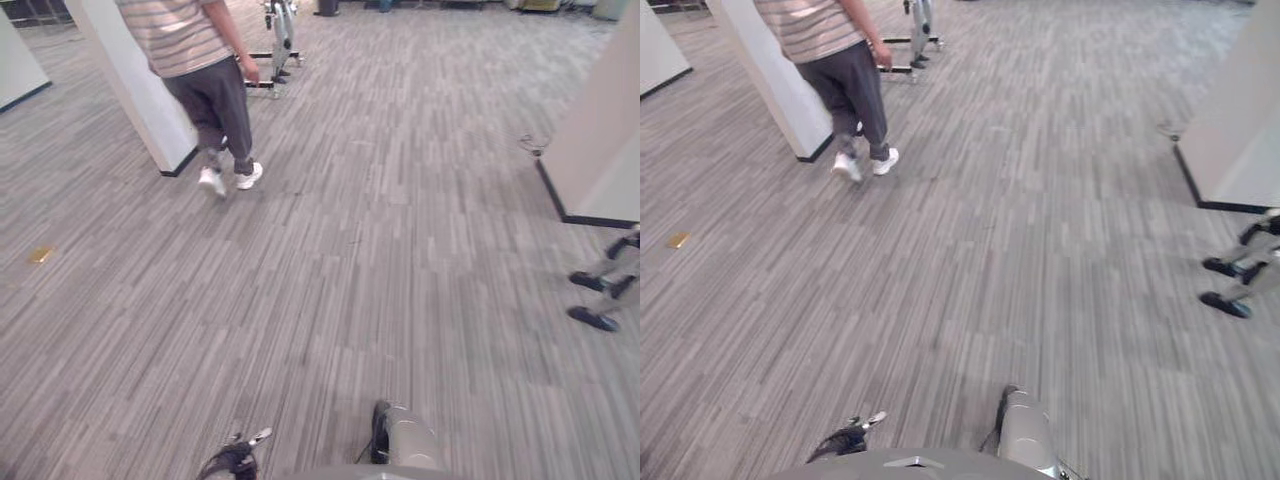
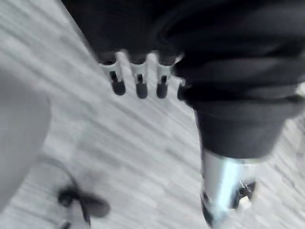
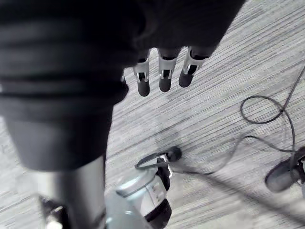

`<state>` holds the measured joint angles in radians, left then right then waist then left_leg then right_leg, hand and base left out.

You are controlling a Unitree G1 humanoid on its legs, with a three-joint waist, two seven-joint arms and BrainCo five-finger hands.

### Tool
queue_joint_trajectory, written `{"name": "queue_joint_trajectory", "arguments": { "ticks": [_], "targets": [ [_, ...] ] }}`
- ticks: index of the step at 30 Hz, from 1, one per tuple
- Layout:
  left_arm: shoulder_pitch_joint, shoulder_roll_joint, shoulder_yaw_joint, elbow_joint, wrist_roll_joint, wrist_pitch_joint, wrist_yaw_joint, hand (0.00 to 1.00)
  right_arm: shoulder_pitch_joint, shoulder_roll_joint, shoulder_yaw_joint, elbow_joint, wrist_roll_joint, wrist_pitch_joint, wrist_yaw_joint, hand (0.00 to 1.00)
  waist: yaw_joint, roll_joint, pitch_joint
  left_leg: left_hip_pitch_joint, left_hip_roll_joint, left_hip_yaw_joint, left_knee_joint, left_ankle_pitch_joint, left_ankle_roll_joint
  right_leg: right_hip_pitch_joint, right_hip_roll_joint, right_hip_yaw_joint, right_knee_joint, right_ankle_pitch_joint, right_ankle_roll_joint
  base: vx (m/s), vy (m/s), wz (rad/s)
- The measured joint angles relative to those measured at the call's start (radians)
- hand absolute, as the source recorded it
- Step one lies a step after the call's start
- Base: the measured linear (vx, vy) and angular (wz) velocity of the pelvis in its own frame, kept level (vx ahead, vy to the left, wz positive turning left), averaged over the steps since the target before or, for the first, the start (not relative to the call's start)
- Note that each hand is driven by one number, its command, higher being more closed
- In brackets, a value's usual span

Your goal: Organize washtable

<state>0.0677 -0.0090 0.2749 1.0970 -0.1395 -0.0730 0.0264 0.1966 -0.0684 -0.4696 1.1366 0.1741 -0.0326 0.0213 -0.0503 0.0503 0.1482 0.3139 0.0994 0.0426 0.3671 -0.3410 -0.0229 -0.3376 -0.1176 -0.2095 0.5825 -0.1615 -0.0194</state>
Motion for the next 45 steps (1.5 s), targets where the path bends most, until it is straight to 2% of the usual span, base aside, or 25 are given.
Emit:
{"name": "queue_joint_trajectory", "arguments": {
  "ticks": [1,3,4,6,8,10,11,12,13,16,17,18,19,20,21,22,24,25,27,29,30,31,32,33,45],
  "targets": [
    [-0.013,-0.017,0.048,-0.002,0.011,0.000,-0.006,0.00,0.000,-0.005,-0.012,-0.011,0.002,0.000,0.001,0.00,-0.007,0.020,0.010,-0.142,0.047,-0.023,0.369,0.133,-0.084,0.072,0.024,-0.028,0.006,-0.066,-0.024,0.88,-0.289,0.04],
    [-0.017,-0.030,0.083,-0.006,0.009,0.000,-0.009,0.00,0.003,-0.011,-0.011,-0.035,0.002,0.001,-0.001,0.00,-0.003,0.039,0.021,-0.258,0.083,-0.047,0.660,0.256,-0.150,0.159,0.067,-0.032,-0.022,-0.101,-0.041,0.64,-0.163,-0.14],
    [-0.008,-0.028,0.088,-0.014,0.006,0.000,-0.013,0.00,0.002,-0.018,-0.011,-0.036,0.002,0.001,-0.002,0.00,0.008,0.044,0.031,-0.331,0.103,-0.036,0.848,0.262,-0.130,0.263,0.104,-0.022,-0.077,-0.113,-0.054,0.69,-0.135,-0.51],
    [0.005,-0.002,0.077,-0.039,0.008,0.000,-0.017,0.00,-0.026,-0.003,-0.008,-0.038,0.003,0.000,-0.001,0.00,0.007,0.008,0.034,-0.424,0.095,0.013,0.912,0.232,-0.086,0.412,0.113,0.005,-0.195,-0.112,-0.053,0.51,-0.108,-0.58],
    [0.004,0.016,0.057,-0.062,0.008,-0.005,-0.018,0.00,-0.065,0.008,0.002,-0.042,0.004,-0.003,-0.001,0.00,0.016,-0.016,0.025,-0.558,0.100,0.083,0.783,0.188,-0.041,0.514,0.111,0.061,-0.315,-0.106,-0.043,-0.02,-0.013,-0.77],
    [0.000,0.025,0.037,-0.081,0.005,-0.016,-0.015,0.00,-0.102,0.010,0.013,-0.045,0.004,-0.008,-0.003,0.00,0.044,-0.021,0.029,-0.624,0.085,0.142,0.445,0.155,-0.027,0.596,0.090,0.115,-0.403,-0.105,-0.038,-0.20,0.048,-0.79],
    [-0.007,0.028,0.018,-0.077,0.006,-0.018,-0.011,0.00,-0.105,0.009,0.021,-0.044,0.005,-0.010,-0.004,0.00,0.046,-0.023,0.030,-0.609,0.051,0.144,0.182,0.193,-0.054,0.630,0.074,0.124,-0.423,-0.107,-0.030,0.09,0.171,-0.52],
    [-0.003,0.013,-0.008,-0.076,0.005,-0.018,0.000,0.00,-0.099,-0.002,0.025,-0.044,0.018,-0.019,-0.005,0.00,0.047,0.009,0.030,-0.572,0.030,0.111,-0.139,0.358,-0.073,0.676,0.083,0.176,-0.427,-0.112,-0.024,0.24,0.218,-0.51],
    [0.000,0.008,-0.010,-0.076,0.004,-0.019,0.004,0.00,-0.096,-0.009,0.037,-0.039,0.024,-0.023,-0.007,0.00,0.050,0.014,0.025,-0.565,0.026,0.093,-0.126,0.415,-0.067,0.692,0.091,0.203,-0.426,-0.112,-0.024,0.57,0.302,-0.55],
    [-0.004,0.050,-0.077,-0.065,0.000,-0.020,0.007,0.00,-0.097,0.013,0.086,-0.036,0.023,-0.029,-0.012,0.00,0.031,-0.049,-0.009,-0.535,-0.029,0.110,-0.116,0.377,0.006,0.625,0.035,0.282,-0.263,-0.068,-0.014,0.50,0.220,-0.13],
    [-0.010,0.074,-0.093,-0.051,-0.003,-0.019,0.005,0.00,-0.092,0.023,0.086,-0.021,0.022,-0.029,-0.012,0.00,0.031,-0.086,-0.016,-0.507,-0.066,0.121,-0.111,0.348,0.037,0.571,0.004,0.312,-0.110,-0.039,0.039,0.54,0.213,0.13],
    [-0.027,0.096,-0.113,-0.033,-0.010,-0.015,0.007,0.00,-0.090,0.028,0.078,0.015,0.022,-0.025,-0.010,0.00,0.030,-0.117,0.004,-0.442,-0.106,0.126,-0.089,0.297,0.053,0.501,-0.009,0.346,0.128,0.082,0.221,0.48,0.194,0.21],
    [-0.027,0.099,-0.122,-0.030,-0.009,-0.014,0.006,0.00,-0.084,0.028,0.077,0.015,0.020,-0.021,-0.010,0.00,0.026,-0.113,0.013,-0.414,-0.114,0.121,-0.086,0.273,0.063,0.472,-0.007,0.365,0.229,0.165,0.302,0.30,0.130,0.31],
    [-0.028,0.101,-0.130,-0.027,-0.009,-0.013,0.005,0.00,-0.073,0.027,0.078,0.014,0.021,-0.021,-0.008,0.00,0.021,-0.109,0.017,-0.389,-0.118,0.116,-0.079,0.246,0.070,0.434,-0.003,0.369,0.329,0.223,0.319,0.19,0.082,0.17],
    [-0.027,0.099,-0.148,-0.014,-0.009,-0.012,0.006,0.00,-0.069,0.019,0.087,0.003,0.021,-0.023,0.001,0.00,0.018,-0.100,0.019,-0.325,-0.119,0.117,-0.087,0.208,0.074,0.310,-0.008,0.340,0.538,0.199,0.284,0.17,0.056,0.08],
    [-0.027,0.099,-0.156,-0.008,-0.009,-0.012,0.005,0.00,-0.069,0.013,0.099,0.000,0.021,-0.023,0.002,0.00,0.017,-0.094,0.019,-0.299,-0.118,0.116,-0.106,0.204,0.076,0.264,-0.013,0.315,0.584,0.170,0.248,0.11,0.020,0.00],
    [-0.022,0.084,-0.156,0.002,-0.011,-0.007,0.004,0.00,-0.068,0.003,0.109,-0.013,0.023,-0.030,0.002,0.00,0.015,-0.070,0.024,-0.165,-0.110,0.110,-0.208,0.202,0.074,0.123,-0.053,0.207,0.548,0.033,0.114,-0.04,-0.015,0.02],
    [-0.020,0.080,-0.155,0.002,-0.012,-0.007,0.005,0.00,-0.060,0.003,0.109,-0.029,0.024,-0.030,0.001,0.00,0.013,-0.066,0.025,-0.140,-0.107,0.109,-0.228,0.202,0.073,0.108,-0.063,0.182,0.489,0.005,0.102,-0.13,-0.020,0.11],
    [-0.015,0.067,-0.129,0.001,-0.010,-0.008,0.005,0.00,-0.042,0.007,0.109,-0.046,0.034,-0.032,0.001,0.00,0.007,-0.059,0.025,-0.085,-0.089,0.100,-0.253,0.198,0.072,0.106,-0.071,0.133,0.244,-0.020,0.095,-0.18,-0.023,0.43],
    [-0.011,0.059,-0.100,-0.008,-0.006,-0.010,0.001,0.00,-0.019,0.021,0.110,-0.046,0.043,-0.031,-0.001,0.00,0.007,-0.064,0.020,-0.056,-0.071,0.082,-0.243,0.152,0.018,0.155,-0.070,0.088,-0.112,0.085,0.095,-0.15,-0.082,0.70],
    [0.002,0.062,-0.072,-0.021,-0.003,-0.011,0.000,0.00,-0.006,0.033,0.114,-0.046,0.043,-0.031,-0.003,0.00,0.011,-0.100,0.004,-0.050,-0.078,0.073,-0.230,0.119,-0.005,0.164,-0.079,0.088,-0.193,0.192,0.091,0.12,-0.211,0.24],
    [0.012,0.045,-0.033,-0.025,-0.005,-0.010,0.001,0.00,-0.006,0.020,0.121,-0.042,0.043,-0.029,-0.004,0.00,0.030,-0.081,-0.004,-0.045,-0.052,0.070,-0.194,0.090,-0.028,0.195,-0.066,0.074,-0.190,0.117,0.081,0.22,-0.249,0.13],
    [0.016,0.026,-0.024,-0.024,-0.004,-0.009,0.000,0.00,-0.004,0.006,0.126,-0.044,0.042,-0.029,-0.003,0.00,0.032,-0.059,-0.009,-0.049,-0.023,0.076,-0.174,0.085,-0.032,0.211,-0.046,0.052,-0.207,0.111,0.074,0.22,-0.178,-0.02],
    [-0.023,0.040,-0.081,0.042,0.030,-0.012,-0.014,0.00,-0.019,-0.012,0.106,0.004,0.043,-0.021,0.000,0.00,0.031,-0.040,-0.017,-0.058,-0.010,0.063,-0.265,0.103,-0.053,0.291,-0.003,0.017,-0.421,0.203,0.085,0.07,-0.061,0.03],
    [-0.028,0.063,-0.126,0.051,0.030,-0.008,-0.012,0.00,-0.023,-0.018,0.094,0.006,0.048,-0.020,-0.002,0.00,0.027,-0.037,-0.050,-0.124,-0.004,0.086,-0.288,0.109,-0.053,0.253,0.006,0.004,-0.506,0.235,0.088,0.01,0.002,-0.02]
  ]
}}
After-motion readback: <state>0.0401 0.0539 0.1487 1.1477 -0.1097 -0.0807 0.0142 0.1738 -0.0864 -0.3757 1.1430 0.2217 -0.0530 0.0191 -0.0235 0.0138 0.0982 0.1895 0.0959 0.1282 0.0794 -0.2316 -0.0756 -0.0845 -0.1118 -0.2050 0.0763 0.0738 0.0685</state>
